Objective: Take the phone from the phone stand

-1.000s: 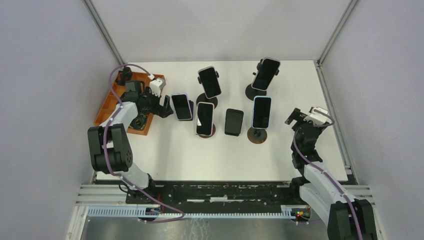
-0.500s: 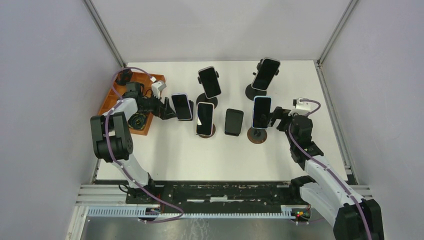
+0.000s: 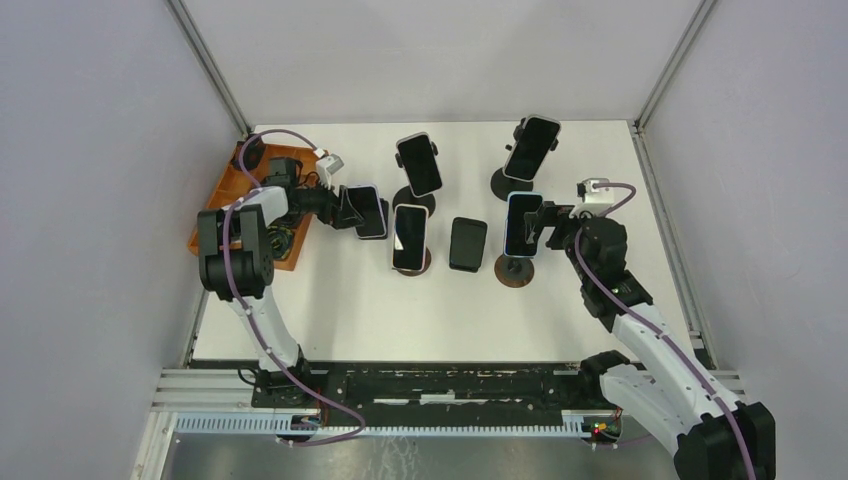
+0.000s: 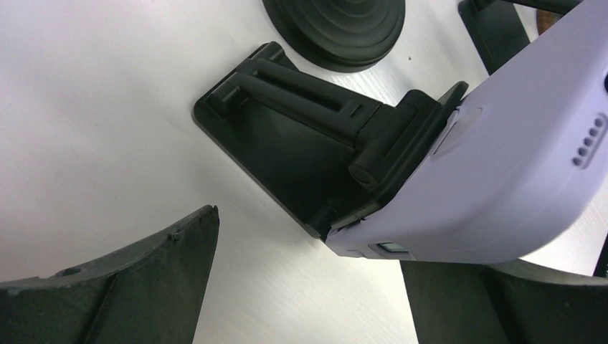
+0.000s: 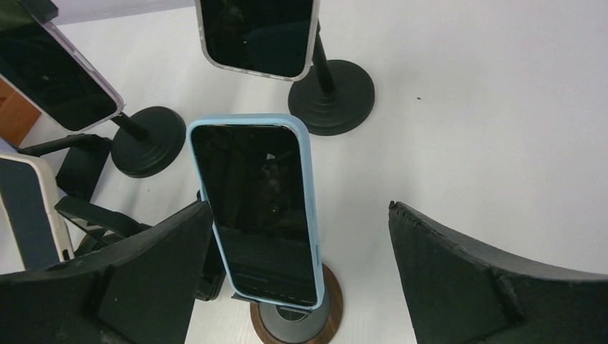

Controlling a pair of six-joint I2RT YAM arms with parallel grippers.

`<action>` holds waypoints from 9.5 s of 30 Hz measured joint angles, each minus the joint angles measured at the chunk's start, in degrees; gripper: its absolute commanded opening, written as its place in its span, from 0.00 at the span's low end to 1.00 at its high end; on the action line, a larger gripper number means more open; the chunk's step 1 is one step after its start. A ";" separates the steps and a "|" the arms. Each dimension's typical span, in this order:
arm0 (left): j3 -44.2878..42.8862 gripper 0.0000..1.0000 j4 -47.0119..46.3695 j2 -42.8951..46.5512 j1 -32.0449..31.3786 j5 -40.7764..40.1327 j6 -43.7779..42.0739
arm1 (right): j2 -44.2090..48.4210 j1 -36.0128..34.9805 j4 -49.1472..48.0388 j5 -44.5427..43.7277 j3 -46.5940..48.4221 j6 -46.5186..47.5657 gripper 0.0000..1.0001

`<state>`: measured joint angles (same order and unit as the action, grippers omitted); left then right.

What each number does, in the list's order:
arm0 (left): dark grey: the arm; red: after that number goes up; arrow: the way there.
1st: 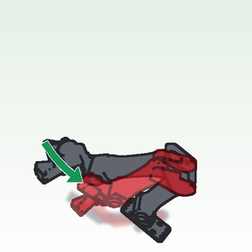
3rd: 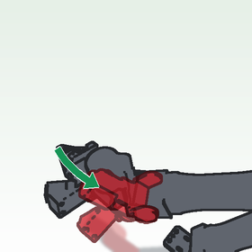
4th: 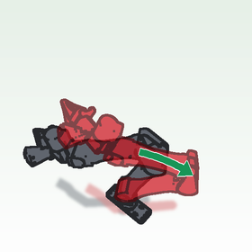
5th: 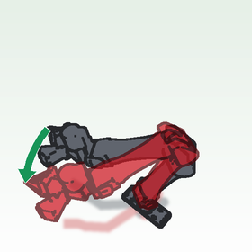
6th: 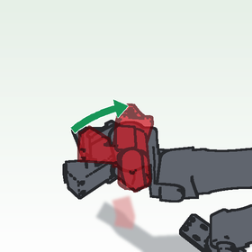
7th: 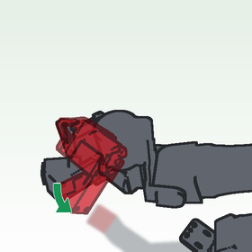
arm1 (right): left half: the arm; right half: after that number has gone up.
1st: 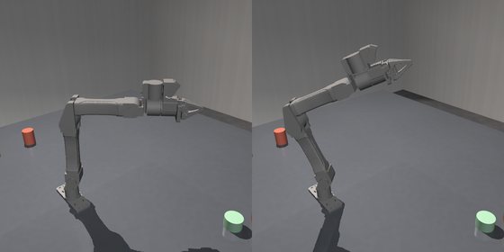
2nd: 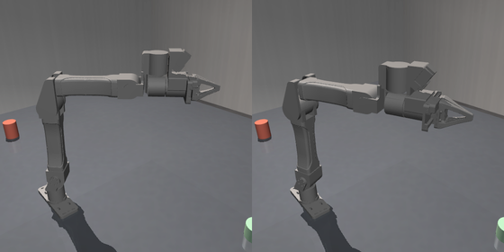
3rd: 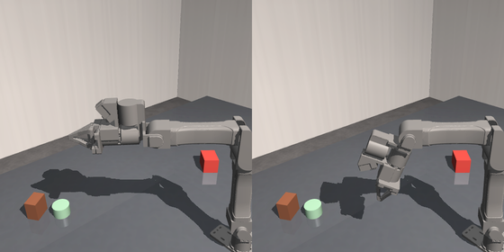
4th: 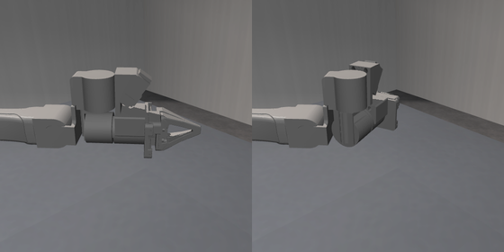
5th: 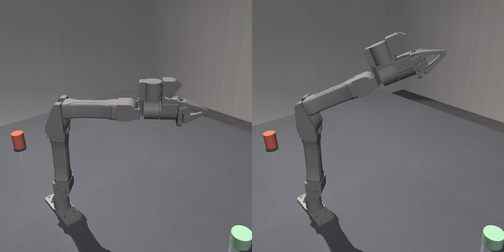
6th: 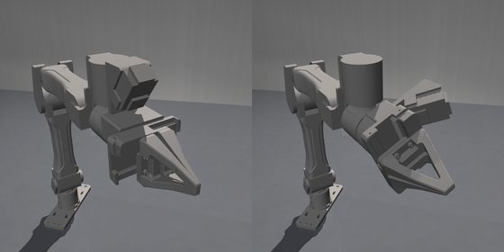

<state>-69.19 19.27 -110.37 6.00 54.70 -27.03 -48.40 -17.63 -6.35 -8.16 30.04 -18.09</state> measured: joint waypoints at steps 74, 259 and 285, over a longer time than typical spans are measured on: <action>-23.12 0.04 65.64 36.57 -8.04 0.22 -15.76 | -46.77 -30.95 -38.36 48.30 34.12 -16.46 0.03; -17.73 0.02 36.41 46.38 -3.82 -7.54 -21.20 | -68.15 -46.88 -21.81 -6.38 37.22 -45.83 0.00; -17.27 0.02 48.68 46.40 -3.82 -2.01 -33.62 | -63.21 -45.97 -24.44 -4.81 32.33 -33.00 0.98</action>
<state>-86.46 67.94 -63.96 2.17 52.69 -60.64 -111.61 -63.59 -30.79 -12.97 62.37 -51.09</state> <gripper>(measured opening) 0.178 0.979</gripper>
